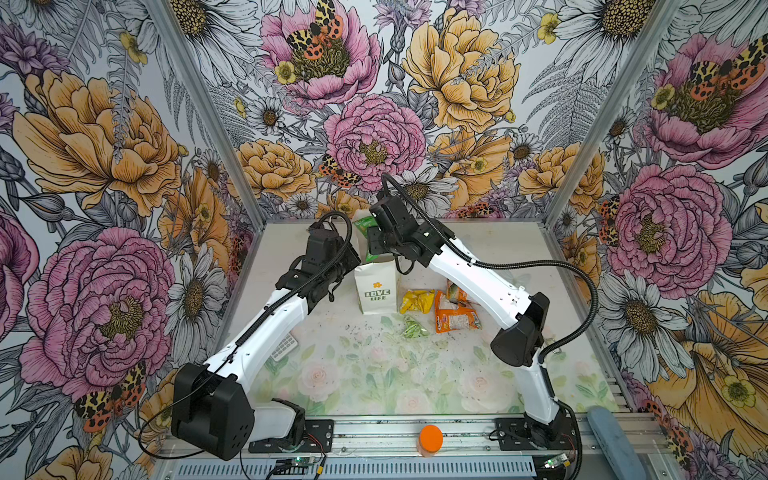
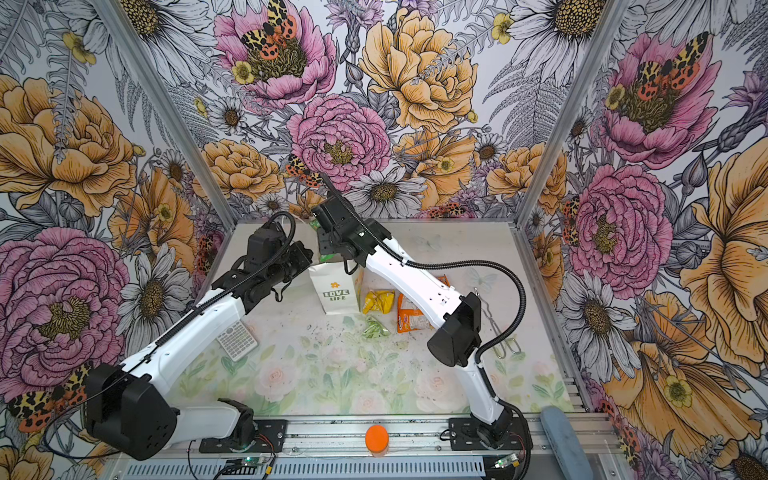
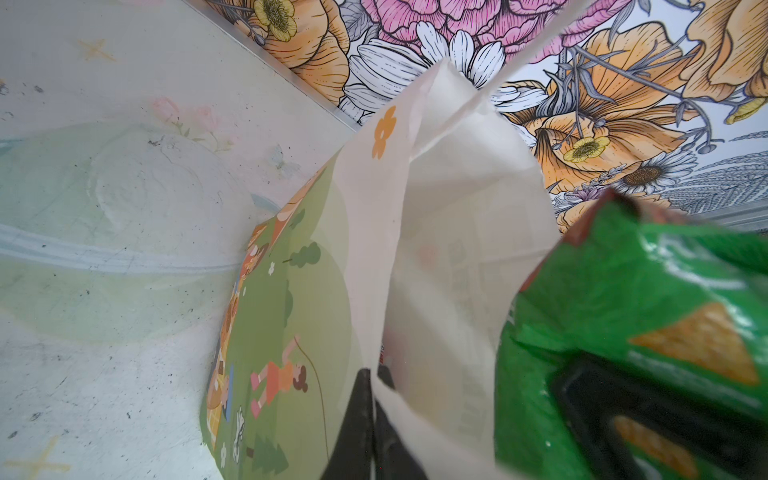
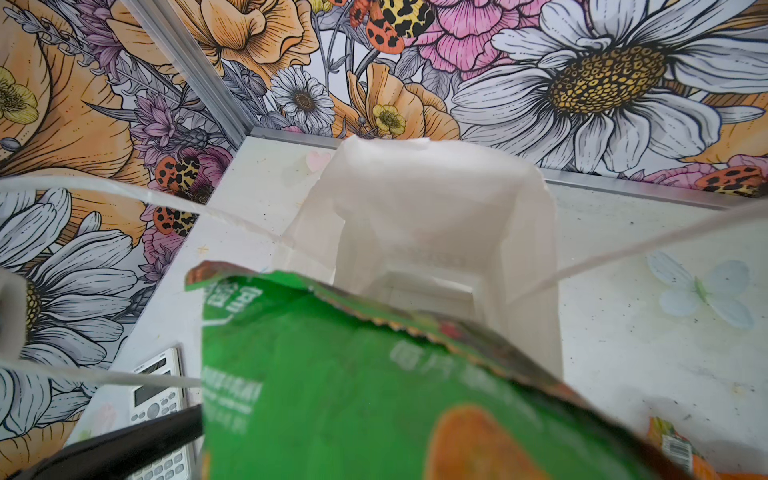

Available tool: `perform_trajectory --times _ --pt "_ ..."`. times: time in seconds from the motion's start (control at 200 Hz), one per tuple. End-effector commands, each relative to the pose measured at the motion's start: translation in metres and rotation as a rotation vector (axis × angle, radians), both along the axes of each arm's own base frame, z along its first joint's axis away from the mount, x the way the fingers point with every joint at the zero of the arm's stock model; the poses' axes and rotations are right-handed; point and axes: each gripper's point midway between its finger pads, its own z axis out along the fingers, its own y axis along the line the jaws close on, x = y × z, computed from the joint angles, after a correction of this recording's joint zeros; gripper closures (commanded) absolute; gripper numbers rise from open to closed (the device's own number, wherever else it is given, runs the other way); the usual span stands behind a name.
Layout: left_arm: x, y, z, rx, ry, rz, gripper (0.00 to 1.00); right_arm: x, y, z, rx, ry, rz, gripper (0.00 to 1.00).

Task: Place the snacks into the paper bag
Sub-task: 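Lower the green chip bag into the bag held open by the left gripper, then open the right gripper and move it back over the orange packets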

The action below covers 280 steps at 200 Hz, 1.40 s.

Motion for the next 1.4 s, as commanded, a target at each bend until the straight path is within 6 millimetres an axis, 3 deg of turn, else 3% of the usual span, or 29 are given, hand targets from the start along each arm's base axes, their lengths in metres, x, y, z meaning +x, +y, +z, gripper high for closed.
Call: perform_trajectory --times 0.0,0.23,0.791,1.396 --pt "-0.001 0.001 -0.022 0.010 0.067 -0.005 1.00 -0.003 0.001 -0.007 -0.017 0.008 -0.007 0.48" --pt "-0.002 0.001 -0.023 0.011 0.068 -0.004 1.00 -0.004 0.000 -0.007 -0.024 0.010 -0.008 0.46" --pt "-0.001 0.000 -0.024 0.010 0.070 -0.007 1.00 -0.025 -0.002 0.001 -0.038 0.039 0.054 0.30" --pt "0.000 0.001 -0.026 0.014 0.074 -0.003 1.00 -0.056 -0.025 0.056 -0.014 -0.014 0.132 0.25"
